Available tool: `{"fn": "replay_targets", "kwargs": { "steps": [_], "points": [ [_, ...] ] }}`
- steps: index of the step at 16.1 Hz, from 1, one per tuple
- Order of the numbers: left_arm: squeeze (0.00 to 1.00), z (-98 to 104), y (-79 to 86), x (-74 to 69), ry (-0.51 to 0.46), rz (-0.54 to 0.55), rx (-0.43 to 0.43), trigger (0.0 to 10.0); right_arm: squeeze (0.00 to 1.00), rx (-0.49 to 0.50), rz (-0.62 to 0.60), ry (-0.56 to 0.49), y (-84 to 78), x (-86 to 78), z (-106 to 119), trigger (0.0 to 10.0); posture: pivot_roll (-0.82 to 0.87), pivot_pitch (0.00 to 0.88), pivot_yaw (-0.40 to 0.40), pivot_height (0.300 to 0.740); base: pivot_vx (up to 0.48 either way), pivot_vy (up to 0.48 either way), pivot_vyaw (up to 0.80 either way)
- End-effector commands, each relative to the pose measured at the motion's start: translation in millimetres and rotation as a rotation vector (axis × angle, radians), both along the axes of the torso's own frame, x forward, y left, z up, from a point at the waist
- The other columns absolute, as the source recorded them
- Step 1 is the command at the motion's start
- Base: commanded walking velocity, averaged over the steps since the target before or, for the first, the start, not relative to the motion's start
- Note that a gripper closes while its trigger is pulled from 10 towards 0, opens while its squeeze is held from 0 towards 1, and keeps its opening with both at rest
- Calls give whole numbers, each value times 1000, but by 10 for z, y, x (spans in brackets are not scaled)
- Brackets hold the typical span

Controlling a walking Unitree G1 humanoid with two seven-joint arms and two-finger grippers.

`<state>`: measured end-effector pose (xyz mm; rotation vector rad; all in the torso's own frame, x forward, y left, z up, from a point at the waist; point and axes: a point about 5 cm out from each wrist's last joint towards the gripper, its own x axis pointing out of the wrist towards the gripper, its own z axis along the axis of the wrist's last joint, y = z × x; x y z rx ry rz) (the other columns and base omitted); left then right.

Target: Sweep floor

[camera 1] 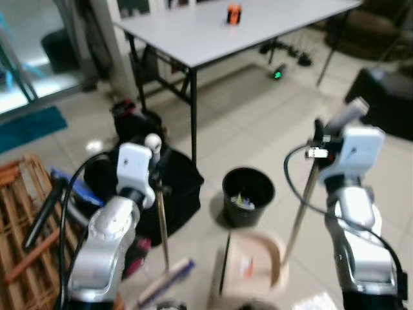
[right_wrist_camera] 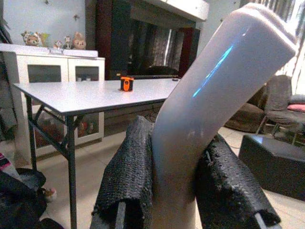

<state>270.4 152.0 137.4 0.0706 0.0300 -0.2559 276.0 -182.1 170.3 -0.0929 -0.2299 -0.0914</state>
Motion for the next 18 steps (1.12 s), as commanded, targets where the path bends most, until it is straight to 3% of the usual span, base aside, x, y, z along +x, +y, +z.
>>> {"fn": "replay_targets", "kwargs": {
  "steps": [1,5,14,18],
  "points": [
    [0,81,-32,16,-34,-27,2,10000,0,-35,-37,-6,-76,-36,55,10000,-80,5,18,740,0,0,0],
    [0,79,-52,37,-33,-46,11,10000,0,21,-65,41,-97,-113,-10,10000,-84,0,21,740,0,0,-600],
    [0,66,-105,97,-60,-60,22,10000,0,-110,-87,74,-124,-231,14,10000,-108,0,28,740,0,0,-800],
    [0,114,-150,122,-98,-71,27,10000,0,-150,-88,56,-128,-165,99,10000,-108,0,26,740,0,-191,-800]
  ]
}}
